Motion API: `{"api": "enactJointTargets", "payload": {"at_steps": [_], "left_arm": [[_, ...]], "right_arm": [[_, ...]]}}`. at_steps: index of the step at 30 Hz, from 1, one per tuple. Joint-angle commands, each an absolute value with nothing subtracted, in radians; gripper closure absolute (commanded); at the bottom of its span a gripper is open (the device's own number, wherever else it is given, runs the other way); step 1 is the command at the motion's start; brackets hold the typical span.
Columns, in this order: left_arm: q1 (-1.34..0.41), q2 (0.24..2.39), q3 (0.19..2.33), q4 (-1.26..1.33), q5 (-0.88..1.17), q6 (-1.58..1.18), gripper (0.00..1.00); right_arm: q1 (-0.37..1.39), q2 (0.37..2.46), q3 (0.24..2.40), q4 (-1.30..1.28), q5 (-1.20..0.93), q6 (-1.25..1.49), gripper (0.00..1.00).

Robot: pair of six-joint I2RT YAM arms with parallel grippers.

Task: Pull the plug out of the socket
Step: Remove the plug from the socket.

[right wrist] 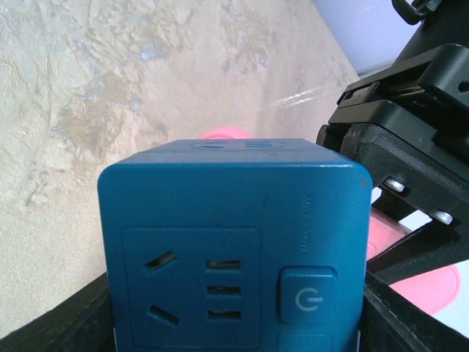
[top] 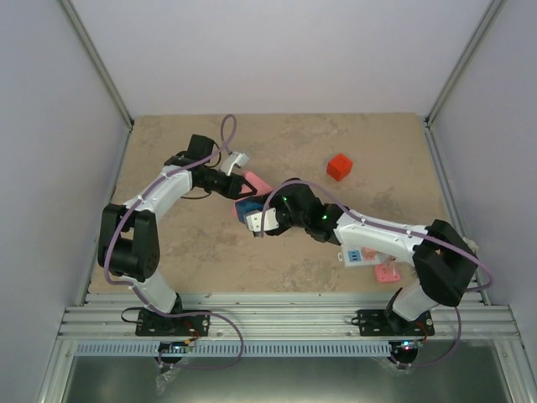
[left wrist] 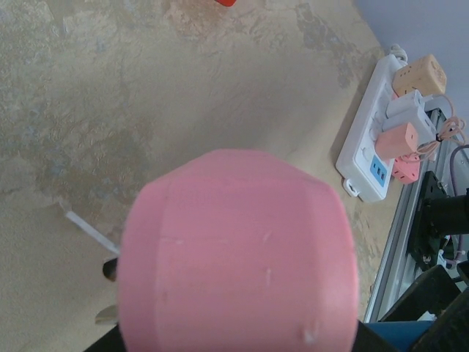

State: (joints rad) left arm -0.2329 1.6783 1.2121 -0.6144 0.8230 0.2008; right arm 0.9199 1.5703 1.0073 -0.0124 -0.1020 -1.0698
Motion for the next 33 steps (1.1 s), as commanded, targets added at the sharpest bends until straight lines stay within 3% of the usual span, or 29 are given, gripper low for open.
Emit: {"api": "enactJointTargets", "payload": {"at_steps": [1,10,25,33], "left_arm": [[-0.189,1.674,1.222,-0.537,0.725,0.277,1.0],[-0.183,1.678,1.224,-0.523,0.685,0.254,1.0],[-0.187,1.672,1.211,-0.505,0.648,0.251,1.0],[-0.187,1.671,1.214,-0.51,0.675,0.253,1.0]], "right_arm": [[0.88,1.508,0.955,-0.061,-0.066,-1.03,1.0],[0.97,1.554,0.918,0.04,0.196,-1.116,1.0],[0.962,1.594,1.143,-0.277,0.005,-1.017,1.0],[0.955,1.564,1.011,-0.085,0.09,-1.103,0.99]]}}
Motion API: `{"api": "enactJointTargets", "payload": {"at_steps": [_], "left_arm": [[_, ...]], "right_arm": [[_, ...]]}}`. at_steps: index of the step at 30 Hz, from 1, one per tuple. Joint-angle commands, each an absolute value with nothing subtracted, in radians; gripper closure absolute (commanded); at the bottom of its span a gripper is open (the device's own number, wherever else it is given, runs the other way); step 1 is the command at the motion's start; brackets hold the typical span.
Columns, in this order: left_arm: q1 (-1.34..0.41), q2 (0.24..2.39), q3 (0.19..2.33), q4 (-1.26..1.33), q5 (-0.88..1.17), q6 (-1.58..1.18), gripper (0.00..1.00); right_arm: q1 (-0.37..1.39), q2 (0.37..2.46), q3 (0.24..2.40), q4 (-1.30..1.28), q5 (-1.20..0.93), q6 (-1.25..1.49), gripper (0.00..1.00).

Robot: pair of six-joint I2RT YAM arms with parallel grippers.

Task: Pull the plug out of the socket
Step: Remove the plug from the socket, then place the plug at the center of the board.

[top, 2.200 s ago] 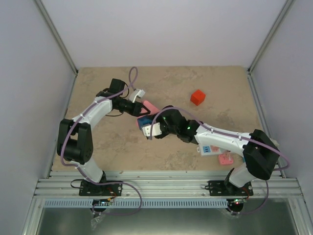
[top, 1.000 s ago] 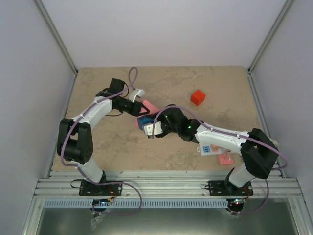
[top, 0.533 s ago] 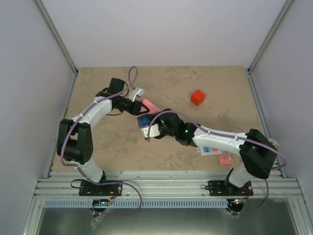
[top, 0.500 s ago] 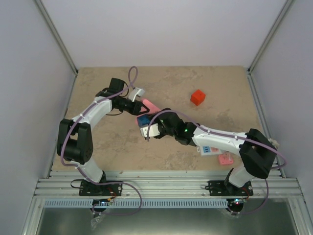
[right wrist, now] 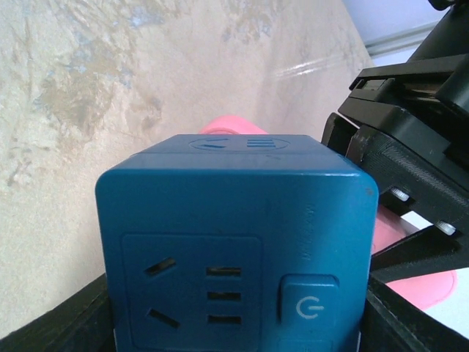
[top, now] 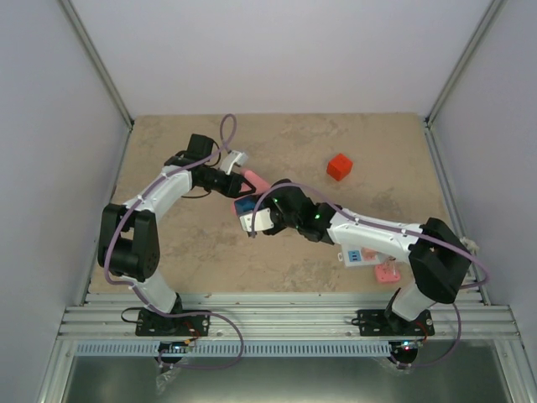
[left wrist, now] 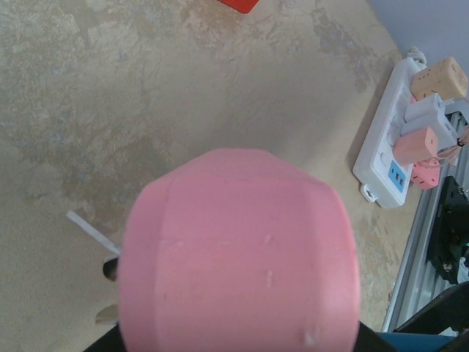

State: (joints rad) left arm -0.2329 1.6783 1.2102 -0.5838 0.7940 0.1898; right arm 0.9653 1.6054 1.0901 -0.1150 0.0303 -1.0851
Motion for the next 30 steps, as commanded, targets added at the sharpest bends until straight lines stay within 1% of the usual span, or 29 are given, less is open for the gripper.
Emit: {"api": "enactJointTargets", "payload": {"at_steps": [1,4,8,11,15,17,23,30], "left_arm": [[-0.188,1.671,1.213,-0.511,0.68,0.253,1.0],[-0.187,1.675,1.217,-0.515,0.687,0.254,1.0],[-0.186,1.677,1.217,-0.516,0.688,0.253,1.0],[-0.186,1.679,1.216,-0.515,0.679,0.254,1.0],[-0.186,1.681,1.215,-0.512,0.668,0.254,1.0],[-0.186,1.68,1.217,-0.513,0.667,0.252,1.0],[-0.184,1.678,1.217,-0.512,0.656,0.25,1.0],[-0.172,1.682,1.219,-0.497,0.622,0.223,1.0]], "right_arm": [[0.955,1.558,0.984,-0.023,0.105,-1.117,1.0],[0.957,1.534,0.891,0.132,0.156,-1.163,1.0],[0.957,1.496,0.817,0.233,0.163,-1.214,1.0],[0.957,1.474,0.826,0.148,0.121,-1.201,1.0],[0.951,1.462,0.907,-0.038,0.027,-1.143,1.0],[0.947,1.459,0.927,-0.075,0.005,-1.126,0.99],[0.915,1.457,0.941,-0.047,0.03,-1.092,1.0],[0.847,1.508,0.939,0.093,0.149,-1.05,1.0]]}}
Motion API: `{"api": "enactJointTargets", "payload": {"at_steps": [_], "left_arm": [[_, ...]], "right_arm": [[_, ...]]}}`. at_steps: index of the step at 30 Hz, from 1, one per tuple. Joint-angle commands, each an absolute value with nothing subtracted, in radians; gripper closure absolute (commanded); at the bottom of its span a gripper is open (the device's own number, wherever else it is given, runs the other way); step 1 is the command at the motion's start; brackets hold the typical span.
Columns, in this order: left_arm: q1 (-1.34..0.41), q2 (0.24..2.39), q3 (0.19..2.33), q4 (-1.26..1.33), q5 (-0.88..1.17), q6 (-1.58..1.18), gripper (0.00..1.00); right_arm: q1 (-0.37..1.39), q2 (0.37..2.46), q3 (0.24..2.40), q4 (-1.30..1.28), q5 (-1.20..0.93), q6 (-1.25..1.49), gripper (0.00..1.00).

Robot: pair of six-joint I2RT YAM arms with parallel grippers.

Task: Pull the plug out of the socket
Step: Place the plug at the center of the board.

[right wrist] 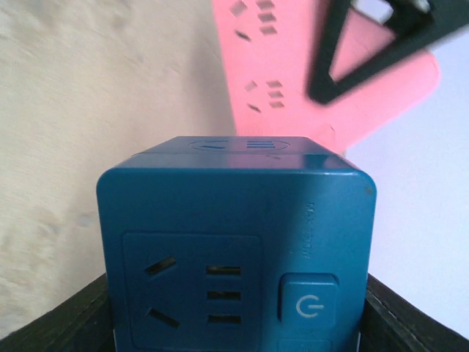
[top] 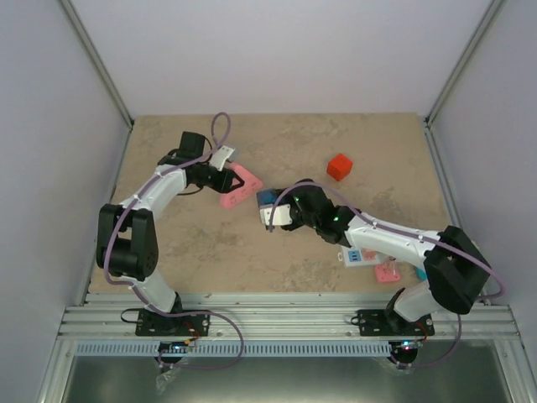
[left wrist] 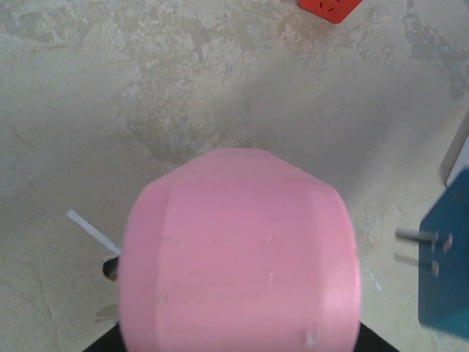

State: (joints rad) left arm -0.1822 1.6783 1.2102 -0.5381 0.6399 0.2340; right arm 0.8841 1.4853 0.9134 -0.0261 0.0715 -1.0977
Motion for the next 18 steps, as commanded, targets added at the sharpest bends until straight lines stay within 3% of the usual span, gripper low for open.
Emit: {"api": "enactJointTargets", "payload": {"at_steps": [1,18], "left_arm": [[-0.17,1.683,1.218,-0.494,0.617,0.22,1.0],[-0.16,1.689,1.212,-0.469,0.583,0.194,1.0]], "right_arm": [[0.833,1.521,0.941,0.107,0.16,-1.044,1.0],[0.609,1.867,1.089,0.271,0.422,-1.029,1.0]]}}
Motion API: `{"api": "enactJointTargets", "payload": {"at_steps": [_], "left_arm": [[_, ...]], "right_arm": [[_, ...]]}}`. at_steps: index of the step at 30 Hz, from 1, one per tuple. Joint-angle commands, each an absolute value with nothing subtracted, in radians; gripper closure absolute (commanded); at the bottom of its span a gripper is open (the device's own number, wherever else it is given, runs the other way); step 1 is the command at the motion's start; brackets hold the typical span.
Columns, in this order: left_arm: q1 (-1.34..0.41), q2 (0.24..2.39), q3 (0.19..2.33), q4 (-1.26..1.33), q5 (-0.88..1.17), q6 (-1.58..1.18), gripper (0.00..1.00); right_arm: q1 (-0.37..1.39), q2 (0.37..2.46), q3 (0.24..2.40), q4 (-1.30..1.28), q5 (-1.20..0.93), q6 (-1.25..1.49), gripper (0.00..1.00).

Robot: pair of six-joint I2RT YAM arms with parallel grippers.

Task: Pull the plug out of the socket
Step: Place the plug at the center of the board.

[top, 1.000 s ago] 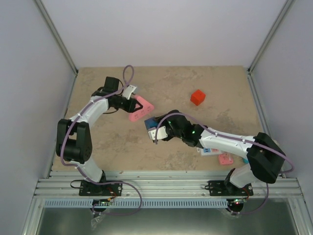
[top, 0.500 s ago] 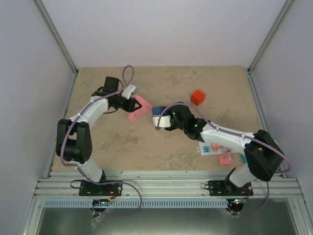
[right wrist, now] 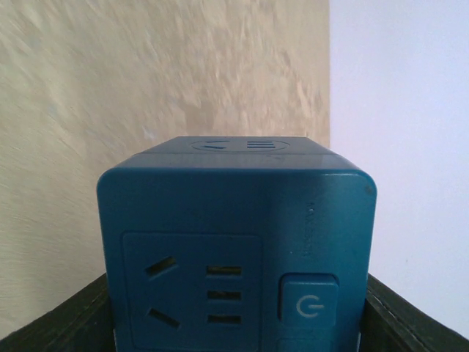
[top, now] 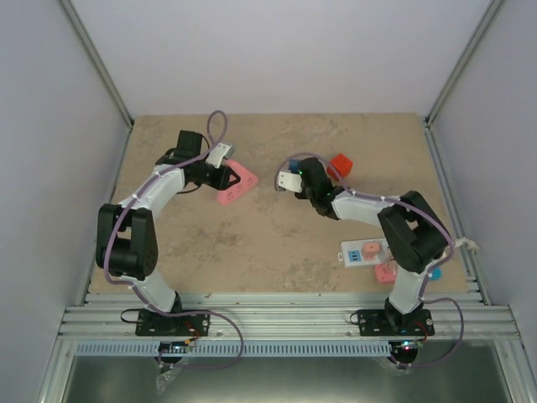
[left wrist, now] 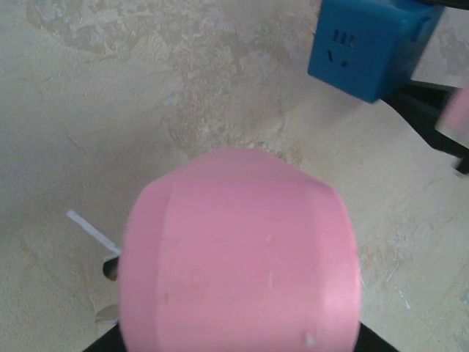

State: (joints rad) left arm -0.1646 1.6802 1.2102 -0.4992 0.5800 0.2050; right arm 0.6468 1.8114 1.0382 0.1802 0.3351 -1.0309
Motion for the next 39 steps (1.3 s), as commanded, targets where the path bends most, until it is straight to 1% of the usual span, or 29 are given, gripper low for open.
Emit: {"api": "enactJointTargets", "payload": {"at_steps": [1,13,20,22,25,27,29,36,39], "left_arm": [[-0.16,1.689,1.212,-0.468,0.583,0.194,1.0],[-0.16,1.689,1.21,-0.463,0.575,0.193,1.0],[-0.159,1.69,1.21,-0.462,0.571,0.193,1.0],[-0.159,1.69,1.209,-0.462,0.571,0.194,1.0],[-0.158,1.69,1.209,-0.462,0.57,0.192,1.0],[-0.159,1.692,1.211,-0.462,0.569,0.193,1.0],[-0.159,1.692,1.211,-0.461,0.566,0.191,1.0],[-0.159,1.692,1.211,-0.462,0.565,0.191,1.0],[-0.159,1.692,1.211,-0.462,0.563,0.19,1.0]], "right_arm": [[0.599,1.887,1.101,0.282,0.433,-1.031,1.0],[0.531,2.091,1.254,0.333,0.504,-1.01,0.99],[0.523,2.162,1.301,0.335,0.509,-0.985,0.99],[0.522,2.17,1.305,0.327,0.505,-0.966,0.98],[0.52,2.171,1.313,0.299,0.491,-0.936,0.9],[0.519,2.169,1.322,0.274,0.482,-0.914,0.81],[0.517,2.162,1.33,0.247,0.469,-0.889,0.75],[0.516,2.141,1.327,0.194,0.422,-0.857,0.58],[0.515,2.132,1.327,0.169,0.404,-0.845,0.48]]}}
